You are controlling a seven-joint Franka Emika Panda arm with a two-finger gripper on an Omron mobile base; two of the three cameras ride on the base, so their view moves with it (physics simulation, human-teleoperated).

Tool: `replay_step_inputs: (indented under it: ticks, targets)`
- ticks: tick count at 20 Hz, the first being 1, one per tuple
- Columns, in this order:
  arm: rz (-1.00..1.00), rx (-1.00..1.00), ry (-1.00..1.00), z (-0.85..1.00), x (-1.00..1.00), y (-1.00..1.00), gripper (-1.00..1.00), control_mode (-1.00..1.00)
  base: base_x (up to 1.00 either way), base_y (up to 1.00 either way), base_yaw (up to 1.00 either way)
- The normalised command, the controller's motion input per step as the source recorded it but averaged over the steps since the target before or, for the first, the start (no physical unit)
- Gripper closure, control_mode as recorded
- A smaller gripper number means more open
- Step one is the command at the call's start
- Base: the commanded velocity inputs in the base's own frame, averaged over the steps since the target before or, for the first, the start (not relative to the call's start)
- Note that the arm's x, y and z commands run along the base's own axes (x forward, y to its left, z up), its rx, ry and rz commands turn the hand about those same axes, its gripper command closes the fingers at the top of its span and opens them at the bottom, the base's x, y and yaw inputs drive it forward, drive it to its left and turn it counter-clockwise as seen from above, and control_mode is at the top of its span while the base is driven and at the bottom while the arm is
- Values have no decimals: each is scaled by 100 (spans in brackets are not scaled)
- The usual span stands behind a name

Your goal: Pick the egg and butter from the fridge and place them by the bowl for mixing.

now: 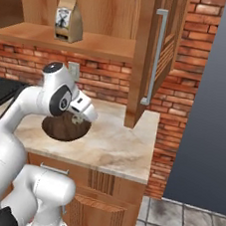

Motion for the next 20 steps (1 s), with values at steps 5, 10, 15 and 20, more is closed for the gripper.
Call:
replay_step_inputs:
  ticks: [5,10,15,20]
  targets:
    - [0,0,0,-36,57,-1,100,-100,0,0,0]
    - [0,0,0,-32,53,-7,100,-100,0,0,0]
    - [0,0,0,-29,49,-10,100,-100,0,0,0]
    - [3,0,1,-32,48,-6,100,-100,0,0,0]
